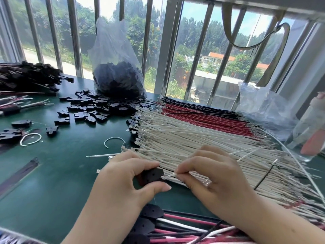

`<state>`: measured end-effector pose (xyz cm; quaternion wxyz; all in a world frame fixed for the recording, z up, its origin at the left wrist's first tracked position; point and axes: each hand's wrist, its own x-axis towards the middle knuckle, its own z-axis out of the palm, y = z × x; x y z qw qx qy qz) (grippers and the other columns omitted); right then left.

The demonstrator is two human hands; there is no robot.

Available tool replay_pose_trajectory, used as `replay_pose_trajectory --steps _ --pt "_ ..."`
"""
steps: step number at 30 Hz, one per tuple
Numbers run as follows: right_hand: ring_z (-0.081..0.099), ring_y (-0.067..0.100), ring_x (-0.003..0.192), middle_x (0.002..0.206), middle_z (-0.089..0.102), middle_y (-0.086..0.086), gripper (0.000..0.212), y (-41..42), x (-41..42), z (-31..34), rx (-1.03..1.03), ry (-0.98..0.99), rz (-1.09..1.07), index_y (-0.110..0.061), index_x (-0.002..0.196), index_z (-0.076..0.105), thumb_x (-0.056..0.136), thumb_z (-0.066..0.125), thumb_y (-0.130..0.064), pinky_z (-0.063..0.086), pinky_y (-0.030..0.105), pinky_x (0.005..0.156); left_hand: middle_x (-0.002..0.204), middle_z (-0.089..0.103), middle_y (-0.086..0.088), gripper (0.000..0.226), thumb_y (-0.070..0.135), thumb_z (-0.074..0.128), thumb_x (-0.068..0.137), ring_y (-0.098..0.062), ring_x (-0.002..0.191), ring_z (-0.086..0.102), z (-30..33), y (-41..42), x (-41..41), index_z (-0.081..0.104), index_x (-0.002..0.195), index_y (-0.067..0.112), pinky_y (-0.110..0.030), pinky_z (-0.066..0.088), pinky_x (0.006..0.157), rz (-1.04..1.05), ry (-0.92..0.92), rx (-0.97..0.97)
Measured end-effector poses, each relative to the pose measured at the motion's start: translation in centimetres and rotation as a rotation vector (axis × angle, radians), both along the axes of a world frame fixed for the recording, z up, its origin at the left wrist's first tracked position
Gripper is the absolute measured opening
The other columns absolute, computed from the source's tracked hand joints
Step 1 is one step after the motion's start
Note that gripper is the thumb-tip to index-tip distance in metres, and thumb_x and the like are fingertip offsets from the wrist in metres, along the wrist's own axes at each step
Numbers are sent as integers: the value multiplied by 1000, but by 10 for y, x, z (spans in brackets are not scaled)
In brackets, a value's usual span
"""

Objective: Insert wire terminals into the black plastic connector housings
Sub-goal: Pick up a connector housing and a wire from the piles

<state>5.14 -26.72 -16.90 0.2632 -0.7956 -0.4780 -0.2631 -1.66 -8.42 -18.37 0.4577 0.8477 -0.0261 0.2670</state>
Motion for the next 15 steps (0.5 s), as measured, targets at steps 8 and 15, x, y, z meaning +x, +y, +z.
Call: replay_pose_trajectory --steps 8,15 --pt "57 1 72 75 65 -19 2 1 -2 -1 -15 11 8 -28 79 69 81 69 -27 50 29 60 83 61 26 35 58 82 31 10 71 58 1 -1 0 68 61 50 3 37 59 -40 37 -84" --pt "51 -7 68 73 60 -22 4 4 -6 -1 -17 64 56 -28 79 67 82 65 -28 47 21 58 79 62 21 34 51 76 37 5 61 60 1 0 -2 69 71 54 -5 42 53 -107 109 -180"
